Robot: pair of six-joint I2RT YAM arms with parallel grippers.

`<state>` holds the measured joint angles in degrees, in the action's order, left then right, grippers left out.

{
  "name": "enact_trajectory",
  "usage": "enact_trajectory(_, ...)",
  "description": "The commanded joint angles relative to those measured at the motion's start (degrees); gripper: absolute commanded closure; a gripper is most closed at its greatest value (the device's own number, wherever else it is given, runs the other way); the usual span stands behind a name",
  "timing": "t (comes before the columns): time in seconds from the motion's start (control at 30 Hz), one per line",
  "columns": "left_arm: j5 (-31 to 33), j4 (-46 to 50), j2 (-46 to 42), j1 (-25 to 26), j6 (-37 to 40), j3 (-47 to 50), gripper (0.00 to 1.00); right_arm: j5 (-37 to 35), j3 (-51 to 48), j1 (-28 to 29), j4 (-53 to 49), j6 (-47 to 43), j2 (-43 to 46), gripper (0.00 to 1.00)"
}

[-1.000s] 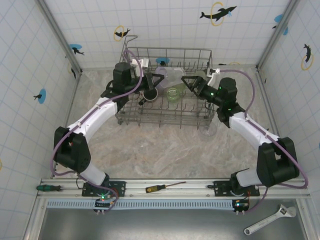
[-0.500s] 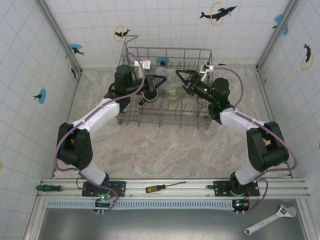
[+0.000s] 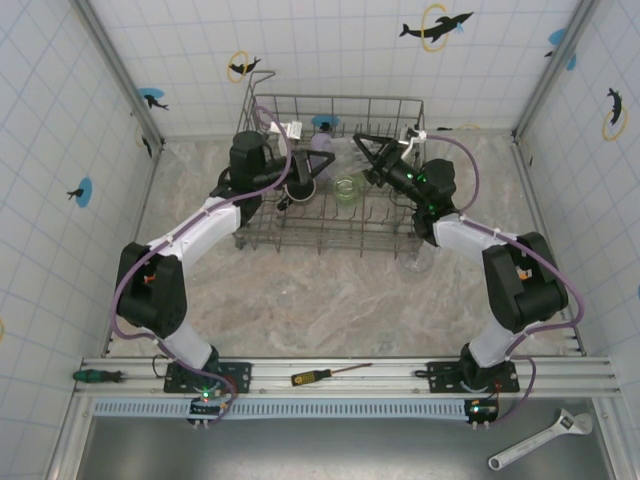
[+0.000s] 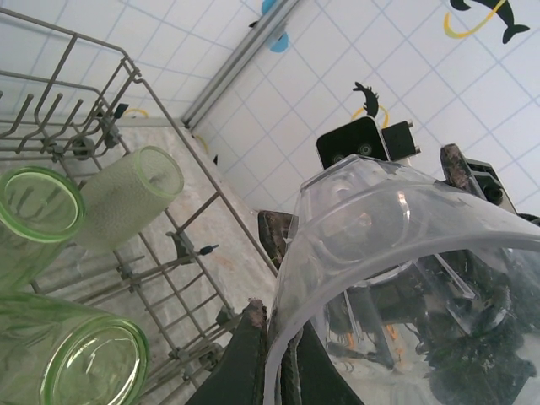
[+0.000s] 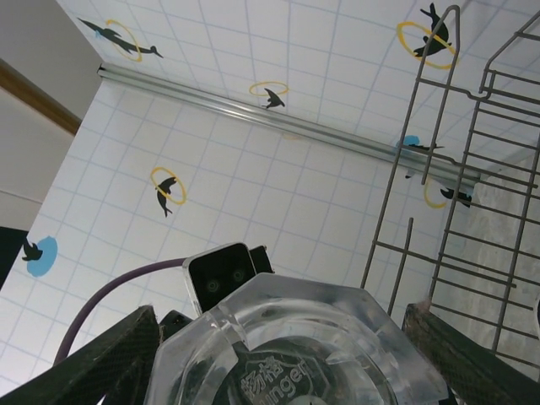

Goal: Load the cups into the dish rack

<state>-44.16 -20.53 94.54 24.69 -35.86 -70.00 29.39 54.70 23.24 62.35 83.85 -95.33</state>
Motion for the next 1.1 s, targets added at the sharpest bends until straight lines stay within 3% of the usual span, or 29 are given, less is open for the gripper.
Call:
enact_trajectory(0.0, 1.0, 0.4, 1.6, 0.2, 1.6, -1.0, 0.93, 0.5, 2.1, 0.8, 5.6, -0.5, -0.4, 0.45)
enact_trajectory(0.2, 3.5, 2.6, 0.5, 0.2, 2.5, -0.9, 0.65, -0.5, 3.2, 0.3, 3.4, -1.6, -0.4, 0.57)
enact_trajectory(0.33, 5.1, 5.4, -0.8, 0.2, 4.5, -1.6, 0.53, -1.3, 5.4, -0.4, -0.2, -3.7, -0.4, 0.62)
enact_trajectory(0.47, 7.6, 8.3, -2.5, 0.2, 6.6, -2.2, 0.34, -1.8, 8.5, -0.5, -4.1, -6.3, -0.7, 0.64)
enact_trajectory(0.67, 13.1, 11.4, -5.8, -1.6, 9.9, -2.2, 0.19, -2.1, 15.5, -0.4, -13.9, -12.8, -2.0, 0.65)
enact_trajectory(0.8, 16.1, 13.9, -6.9, -1.7, 11.8, -2.6, 0.04, -2.7, 16.7, -0.1, -13.7, -12.5, -3.8, 0.66)
enact_trajectory(1.07, 32.3, 21.9, -7.9, -2.3, 15.9, -5.6, 0.03, -4.0, 24.6, 1.3, -24.8, -24.1, -8.7, 0.69)
